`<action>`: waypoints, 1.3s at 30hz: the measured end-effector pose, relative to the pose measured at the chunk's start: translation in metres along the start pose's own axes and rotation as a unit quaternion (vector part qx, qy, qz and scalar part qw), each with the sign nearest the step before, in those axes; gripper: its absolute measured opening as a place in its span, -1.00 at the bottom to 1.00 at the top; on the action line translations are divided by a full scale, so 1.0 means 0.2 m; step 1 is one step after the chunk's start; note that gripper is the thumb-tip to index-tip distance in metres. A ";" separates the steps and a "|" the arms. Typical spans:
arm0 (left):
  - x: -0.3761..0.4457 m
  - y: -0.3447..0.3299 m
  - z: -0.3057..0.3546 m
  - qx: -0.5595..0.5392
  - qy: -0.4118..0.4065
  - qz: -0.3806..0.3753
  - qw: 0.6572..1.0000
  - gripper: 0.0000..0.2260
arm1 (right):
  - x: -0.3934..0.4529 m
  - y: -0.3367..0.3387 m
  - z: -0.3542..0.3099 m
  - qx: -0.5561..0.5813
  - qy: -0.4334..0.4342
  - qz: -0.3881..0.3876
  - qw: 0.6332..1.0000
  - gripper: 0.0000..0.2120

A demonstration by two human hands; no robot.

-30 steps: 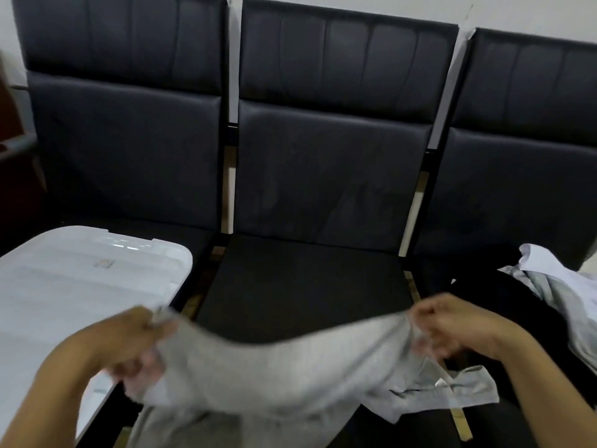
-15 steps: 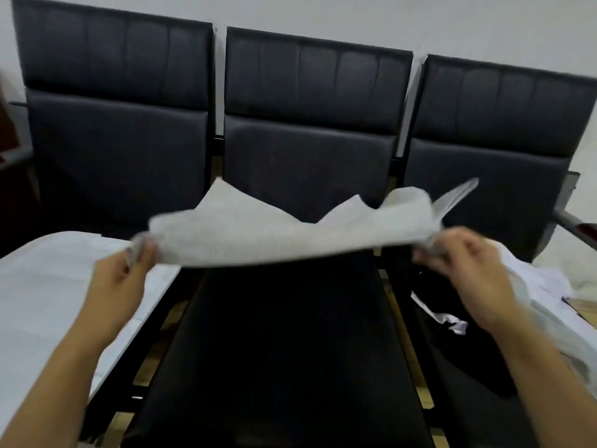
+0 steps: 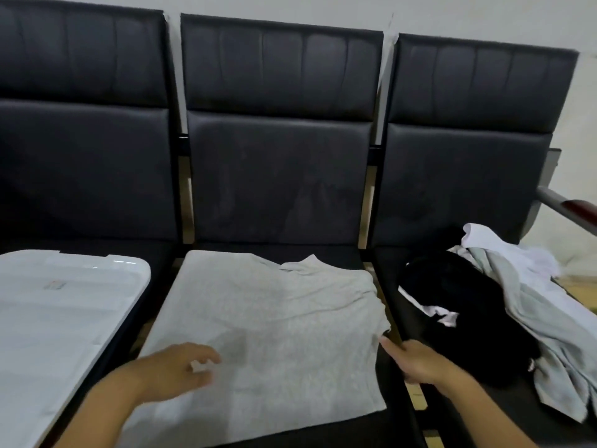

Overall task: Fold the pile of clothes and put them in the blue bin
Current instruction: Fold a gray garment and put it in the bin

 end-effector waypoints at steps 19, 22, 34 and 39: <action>0.54 0.11 1.03 -0.166 -0.246 0.185 0.937 -0.92 | 0.08 0.28 -0.12 0.652 0.117 0.282 0.693 -0.85; 0.73 0.10 1.40 -0.099 -0.256 0.151 0.950 -0.80 | 0.00 0.36 0.00 0.652 0.112 0.320 0.678 -0.77; 1.18 -0.11 1.95 0.194 -0.145 0.007 0.970 -0.25 | 0.07 0.47 0.44 0.648 -0.031 0.403 0.646 -0.54; 1.11 -0.01 2.01 0.225 -0.115 -0.002 0.968 -0.50 | 0.04 0.52 0.42 0.619 -0.011 0.403 0.674 -0.65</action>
Point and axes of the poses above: each hand's wrist, its own x-axis towards the middle knuckle, its own y-axis out of the back of the hand, z = x × y, the point moved 3 cm from there along x, towards the middle knuckle, and after that the axes turned 10 degrees about y, right-handed, at the moved point
